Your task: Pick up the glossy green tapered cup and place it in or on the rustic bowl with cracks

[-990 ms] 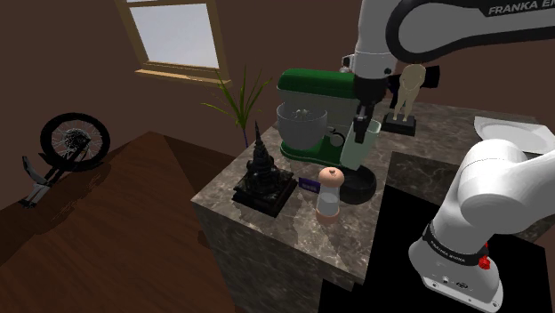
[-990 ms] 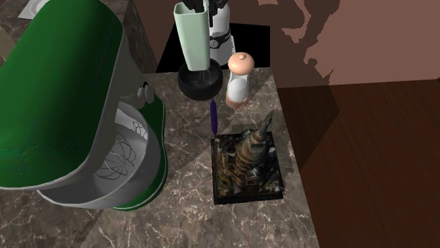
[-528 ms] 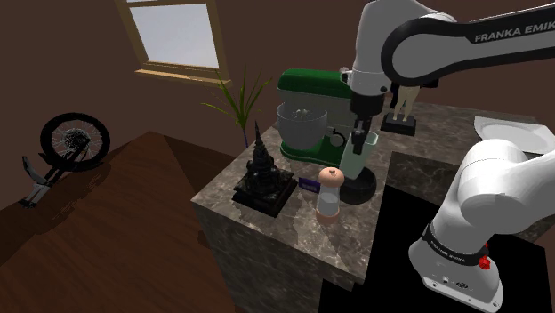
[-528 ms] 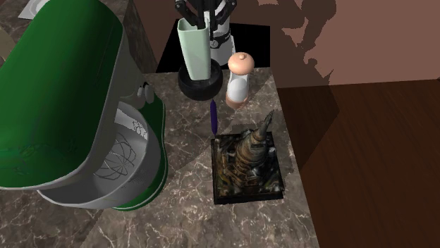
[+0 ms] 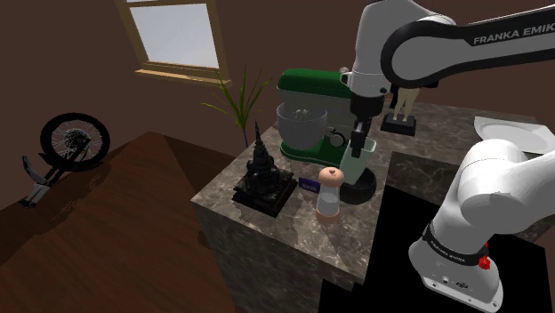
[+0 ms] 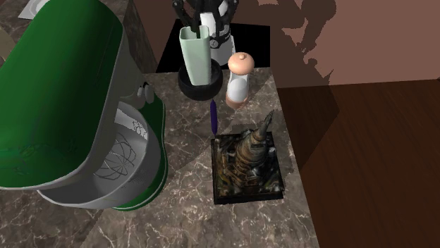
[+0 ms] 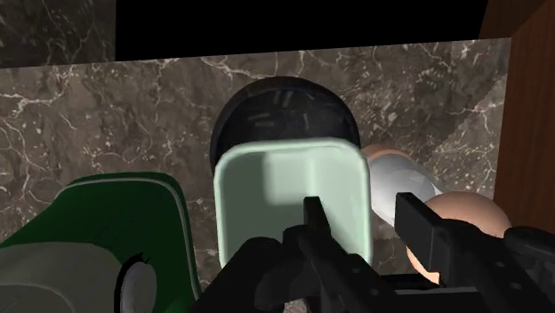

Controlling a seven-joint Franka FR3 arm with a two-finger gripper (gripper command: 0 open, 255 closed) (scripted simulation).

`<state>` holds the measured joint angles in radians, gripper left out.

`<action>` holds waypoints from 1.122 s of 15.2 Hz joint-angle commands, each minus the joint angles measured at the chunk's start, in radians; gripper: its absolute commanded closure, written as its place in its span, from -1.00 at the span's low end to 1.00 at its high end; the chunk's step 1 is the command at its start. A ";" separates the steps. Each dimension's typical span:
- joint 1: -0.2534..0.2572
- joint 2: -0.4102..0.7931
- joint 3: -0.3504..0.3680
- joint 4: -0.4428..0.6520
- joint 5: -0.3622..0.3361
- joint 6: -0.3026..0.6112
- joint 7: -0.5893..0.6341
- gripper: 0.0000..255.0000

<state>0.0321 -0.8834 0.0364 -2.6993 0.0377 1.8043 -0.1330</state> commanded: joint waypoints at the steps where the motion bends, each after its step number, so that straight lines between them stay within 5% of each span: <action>1: 0.000 0.000 0.000 0.000 0.000 0.000 0.000 -1.00; 5: 0.000 0.000 0.000 0.000 0.000 0.000 0.000 -1.00; 9: -0.002 0.007 -0.004 0.131 -0.004 -0.124 0.001 -1.00; 17: -0.002 0.007 -0.004 0.131 -0.004 -0.123 0.001 -1.00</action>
